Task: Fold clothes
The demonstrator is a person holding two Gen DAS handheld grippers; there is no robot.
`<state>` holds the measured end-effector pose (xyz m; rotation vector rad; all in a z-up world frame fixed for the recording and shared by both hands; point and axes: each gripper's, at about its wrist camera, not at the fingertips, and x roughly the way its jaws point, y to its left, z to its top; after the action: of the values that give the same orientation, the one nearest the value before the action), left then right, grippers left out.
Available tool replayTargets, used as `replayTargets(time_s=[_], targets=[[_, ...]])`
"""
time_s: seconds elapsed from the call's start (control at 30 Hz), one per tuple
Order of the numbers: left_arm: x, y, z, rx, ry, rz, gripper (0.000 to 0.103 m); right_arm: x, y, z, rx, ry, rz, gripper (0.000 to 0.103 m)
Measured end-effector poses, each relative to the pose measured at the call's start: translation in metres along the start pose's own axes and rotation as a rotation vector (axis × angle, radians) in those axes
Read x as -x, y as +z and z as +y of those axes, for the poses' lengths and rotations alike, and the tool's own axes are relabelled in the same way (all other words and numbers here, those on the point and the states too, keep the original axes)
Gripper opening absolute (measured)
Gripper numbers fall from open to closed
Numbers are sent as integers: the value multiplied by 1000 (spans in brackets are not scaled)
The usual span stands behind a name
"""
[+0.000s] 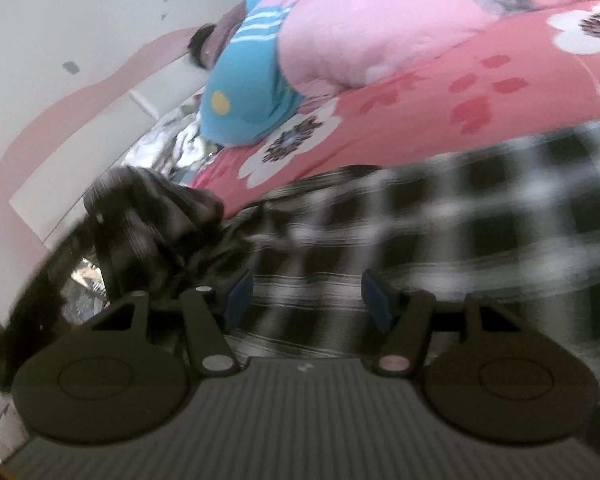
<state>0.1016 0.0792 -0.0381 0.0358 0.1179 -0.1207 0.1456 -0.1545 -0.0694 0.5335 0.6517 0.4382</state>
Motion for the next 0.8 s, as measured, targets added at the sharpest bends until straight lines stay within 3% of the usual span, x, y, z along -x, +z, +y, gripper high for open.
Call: replayTargets(time_s=[0.13,0.2,0.3,0.43,0.6,0.8], targets=[[1,-30,-27,-97,-108,133,23,6,-6,-15,-40,-15,6,60],[1,-42,-32,-121,-151,179,32,8,-8,-19,-46,-12,8,60],[9,-51,-33,-134,-192,168,44,8,-7,-21,-48,-2,5,60],[23,-48,-22,-91,-270,132,47,10,3,-16,-26,32,-3,60],[30,-39,1,-25,-272,100,48,-8,23,9,12,135,26,60],[14,-48,4,-72,-273,211,49,-57,45,51,109,193,125,61]])
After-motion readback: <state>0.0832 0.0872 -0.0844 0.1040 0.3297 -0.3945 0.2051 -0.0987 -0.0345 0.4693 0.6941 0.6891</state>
